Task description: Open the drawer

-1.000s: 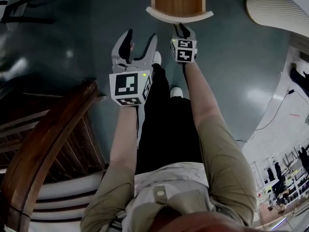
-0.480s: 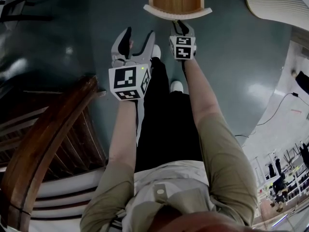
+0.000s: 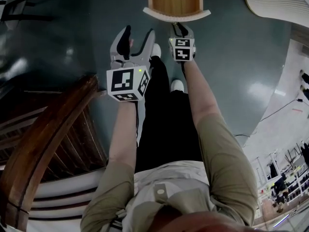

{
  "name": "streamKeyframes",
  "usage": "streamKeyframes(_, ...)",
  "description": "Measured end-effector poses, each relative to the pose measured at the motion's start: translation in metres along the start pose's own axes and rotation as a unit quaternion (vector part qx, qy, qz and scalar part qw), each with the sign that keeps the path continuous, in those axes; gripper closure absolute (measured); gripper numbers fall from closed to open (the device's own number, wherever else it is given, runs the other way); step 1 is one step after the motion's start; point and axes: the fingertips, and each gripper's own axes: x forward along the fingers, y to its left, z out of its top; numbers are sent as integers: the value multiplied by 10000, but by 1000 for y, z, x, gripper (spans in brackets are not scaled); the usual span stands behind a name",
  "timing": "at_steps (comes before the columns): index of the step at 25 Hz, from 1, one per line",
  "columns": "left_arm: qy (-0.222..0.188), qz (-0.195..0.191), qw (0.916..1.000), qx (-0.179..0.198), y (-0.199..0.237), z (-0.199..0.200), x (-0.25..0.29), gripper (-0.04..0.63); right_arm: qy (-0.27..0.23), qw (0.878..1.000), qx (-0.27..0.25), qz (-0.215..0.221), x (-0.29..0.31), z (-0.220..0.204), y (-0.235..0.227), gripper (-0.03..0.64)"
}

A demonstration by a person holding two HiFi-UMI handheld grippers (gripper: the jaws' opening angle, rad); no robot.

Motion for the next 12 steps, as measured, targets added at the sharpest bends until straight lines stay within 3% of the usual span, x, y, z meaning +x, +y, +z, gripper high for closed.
streamKeyframes(12,-155,-33,9997,193,-11,4,-13,308,16,10000,1,60,-18,-15,7,512)
